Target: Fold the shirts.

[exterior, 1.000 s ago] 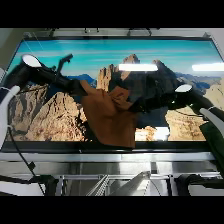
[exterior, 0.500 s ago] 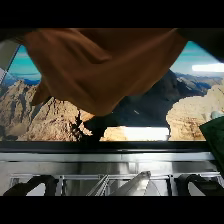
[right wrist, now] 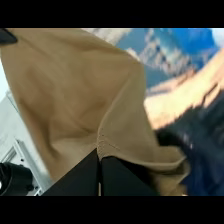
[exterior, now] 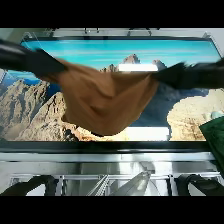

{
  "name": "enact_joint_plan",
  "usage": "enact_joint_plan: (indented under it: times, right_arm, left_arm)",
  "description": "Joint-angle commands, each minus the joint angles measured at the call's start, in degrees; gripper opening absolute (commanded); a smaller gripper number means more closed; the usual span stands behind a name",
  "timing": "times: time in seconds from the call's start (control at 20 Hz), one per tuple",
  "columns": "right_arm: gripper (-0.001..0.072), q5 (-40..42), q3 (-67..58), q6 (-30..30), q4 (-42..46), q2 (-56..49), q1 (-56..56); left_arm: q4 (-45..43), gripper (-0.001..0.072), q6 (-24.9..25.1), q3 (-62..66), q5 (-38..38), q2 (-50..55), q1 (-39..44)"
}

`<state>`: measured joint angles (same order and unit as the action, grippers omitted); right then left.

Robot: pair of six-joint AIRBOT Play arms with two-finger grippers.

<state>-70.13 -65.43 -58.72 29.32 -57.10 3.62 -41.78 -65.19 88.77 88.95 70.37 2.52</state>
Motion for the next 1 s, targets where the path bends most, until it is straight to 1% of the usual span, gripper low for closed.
enact_joint_plan:
  times: [0.0,0.05,0.1,0.15,0.2,0.25,0.3,0.35,0.45,0.6,0.75,0.85,0.95]
  right_arm:
    - [0.0013,5.38,7.48,0.33,5.29,-6.82,0.66]
    - [0.002,5.29,7.41,-0.26,8.87,-8.31,-0.07]
    - [0.0105,5.18,7.41,-1.7,11.89,-9.09,-1.36]
    - [0.0322,5.2,7.41,-2.64,14.36,-9.25,-3.08]
    - [0.0519,5.16,7.41,-3.43,16.48,-9.11,-5.29]
    - [0.0589,4.35,7.43,-4.63,18.53,-9.03,-7.52]
    - [0.0593,3.17,7.48,-6.4,20.59,-9.07,-9.4]
    - [0.0594,1.99,7.8,-7.63,22.75,-9.25,-10.99]
    - [0.0594,0.24,10.58,-8.17,24.72,-9.73,-12.9]
    - [0.0594,1.99,17.94,-8.13,24.59,-10.6,-12.83]
    - [0.0594,4.07,23.45,-7.23,23.91,-13.35,-11.54]
    - [0.0594,5.44,24.7,-6.73,21.88,-16.09,-10.38]
    - [0.0594,6.38,24.7,-4.85,18.51,-19.37,-8.68]
  left_arm:
    - [-5.44,0.0341,2.05,-8.15,-2.43,8.61,2.67]
    - [-8.2,0.0347,1.55,-8.07,-2.34,11.26,2.03]
    - [-10.73,0.0347,1.07,-6.97,-0.76,13.53,0.79]
    - [-13.38,0.0347,-0.81,-5.07,1.62,15.76,-1.18]
    - [-15.76,0.0347,-3.56,-3.1,3.85,17.75,-3.48]
    - [-17.07,0.0347,-6.34,-2.1,5.97,19.17,-5.62]
    - [-17.05,0.0347,-8.52,-2.34,8.02,20.13,-7.93]
    - [-16.96,0.0347,-9.11,-3.89,9.2,20.41,-9.73]
    - [-17.0,0.0347,-8.92,-10.05,8.94,19.76,-12.15]
    - [-17.03,0.0347,-7.78,-21.35,0.79,17.84,-13.44]
    - [-16.76,0.0347,-6.8,-28.22,-8.98,17.68,-12.15]
    - [-16.52,0.0348,-6.8,-29.83,-14.53,18.86,-9.73]
    - [-16.44,0.0348,-6.64,-29.2,-16.57,21.16,-6.51]
